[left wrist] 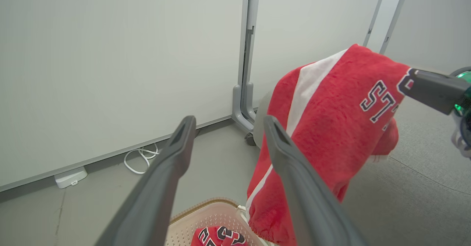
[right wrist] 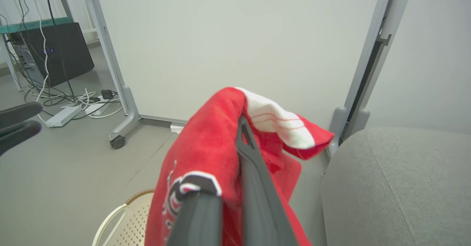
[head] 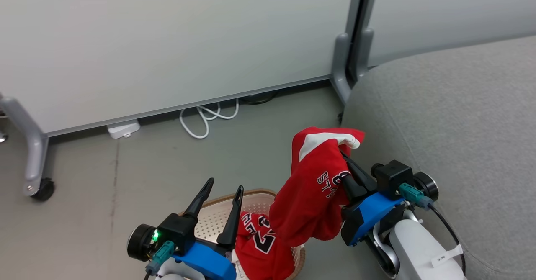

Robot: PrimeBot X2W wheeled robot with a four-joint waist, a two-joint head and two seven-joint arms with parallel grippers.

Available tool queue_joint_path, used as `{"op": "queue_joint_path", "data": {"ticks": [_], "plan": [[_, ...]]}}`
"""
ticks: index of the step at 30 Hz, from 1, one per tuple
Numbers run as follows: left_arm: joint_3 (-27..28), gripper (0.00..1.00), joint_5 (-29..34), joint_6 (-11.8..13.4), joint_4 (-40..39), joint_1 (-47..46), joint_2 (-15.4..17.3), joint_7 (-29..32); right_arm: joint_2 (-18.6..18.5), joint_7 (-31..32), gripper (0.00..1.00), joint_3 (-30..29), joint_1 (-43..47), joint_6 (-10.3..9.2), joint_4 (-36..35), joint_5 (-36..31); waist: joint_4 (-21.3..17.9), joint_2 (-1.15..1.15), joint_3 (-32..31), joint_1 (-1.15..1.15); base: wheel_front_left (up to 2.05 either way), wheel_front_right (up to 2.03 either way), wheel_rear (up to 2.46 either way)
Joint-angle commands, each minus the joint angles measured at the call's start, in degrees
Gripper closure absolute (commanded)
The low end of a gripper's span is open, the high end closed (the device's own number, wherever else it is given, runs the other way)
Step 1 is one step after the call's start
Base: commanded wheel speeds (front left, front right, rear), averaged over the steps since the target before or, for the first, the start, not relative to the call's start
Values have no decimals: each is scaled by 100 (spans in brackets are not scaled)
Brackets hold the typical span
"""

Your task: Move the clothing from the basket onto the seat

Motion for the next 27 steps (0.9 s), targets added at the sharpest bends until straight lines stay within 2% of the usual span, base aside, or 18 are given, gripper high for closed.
{"op": "queue_joint_path", "data": {"ticks": [1,19,27], "plan": [[20,0,39,-35,-25,-62,-13,-17,-12,-33,100,-2,8,1,-29,26,-223,0,50,0,0,0,0],[30,0,64,-36,-39,-113,-22,-17,-12,-33,100,-52,36,1,-79,75,-1501,0,131,0,0,0,0],[7,0,68,-37,-85,-152,-9,-17,-11,-32,100,-78,49,1,-105,102,-1940,0,184,0,0,0,0]]}}
